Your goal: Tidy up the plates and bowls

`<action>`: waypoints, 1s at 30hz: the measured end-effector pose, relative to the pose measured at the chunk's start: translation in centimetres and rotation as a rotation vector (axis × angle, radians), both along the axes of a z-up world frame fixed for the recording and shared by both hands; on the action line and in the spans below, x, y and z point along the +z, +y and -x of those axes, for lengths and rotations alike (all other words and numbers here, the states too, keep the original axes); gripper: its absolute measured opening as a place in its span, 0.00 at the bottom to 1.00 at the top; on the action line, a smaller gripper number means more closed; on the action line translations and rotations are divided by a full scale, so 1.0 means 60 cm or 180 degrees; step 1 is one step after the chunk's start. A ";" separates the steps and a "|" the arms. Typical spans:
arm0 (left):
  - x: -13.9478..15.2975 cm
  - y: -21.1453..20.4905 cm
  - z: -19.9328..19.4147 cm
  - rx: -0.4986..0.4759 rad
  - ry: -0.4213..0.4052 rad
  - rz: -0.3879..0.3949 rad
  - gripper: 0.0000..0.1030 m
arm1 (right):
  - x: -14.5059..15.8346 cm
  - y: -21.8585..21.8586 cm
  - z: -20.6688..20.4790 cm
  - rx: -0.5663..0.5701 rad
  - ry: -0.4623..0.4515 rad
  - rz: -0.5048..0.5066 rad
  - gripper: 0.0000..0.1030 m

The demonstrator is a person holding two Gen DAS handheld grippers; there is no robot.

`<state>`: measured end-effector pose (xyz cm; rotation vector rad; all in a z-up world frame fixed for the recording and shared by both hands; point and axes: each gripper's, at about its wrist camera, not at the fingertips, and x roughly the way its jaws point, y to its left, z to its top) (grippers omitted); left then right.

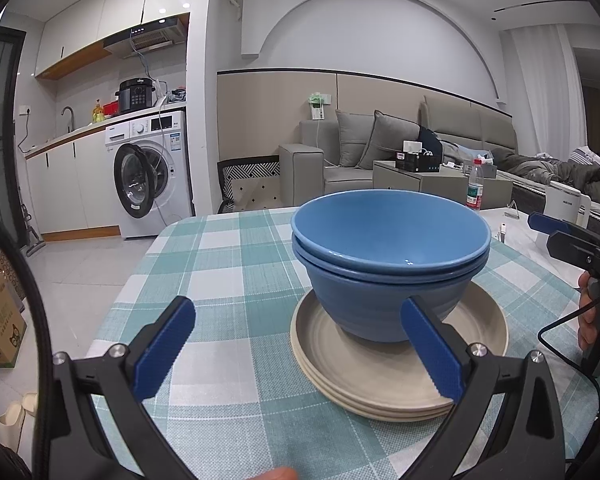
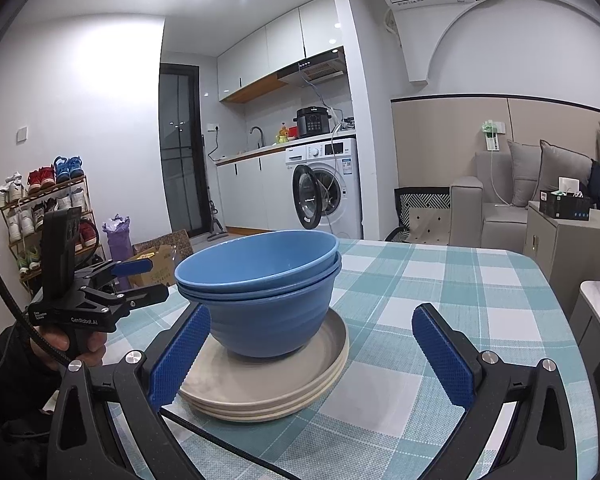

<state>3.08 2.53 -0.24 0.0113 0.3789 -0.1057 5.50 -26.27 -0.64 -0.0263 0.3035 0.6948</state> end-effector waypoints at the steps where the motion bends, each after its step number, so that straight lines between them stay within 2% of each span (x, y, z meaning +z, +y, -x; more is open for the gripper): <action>1: 0.000 0.000 0.000 0.0000 -0.0001 0.0000 1.00 | -0.001 0.000 0.000 0.0005 0.0001 0.0001 1.00; 30: 0.001 0.001 0.002 -0.0015 -0.0045 0.0002 1.00 | -0.005 0.001 0.002 0.0011 0.0012 -0.0005 1.00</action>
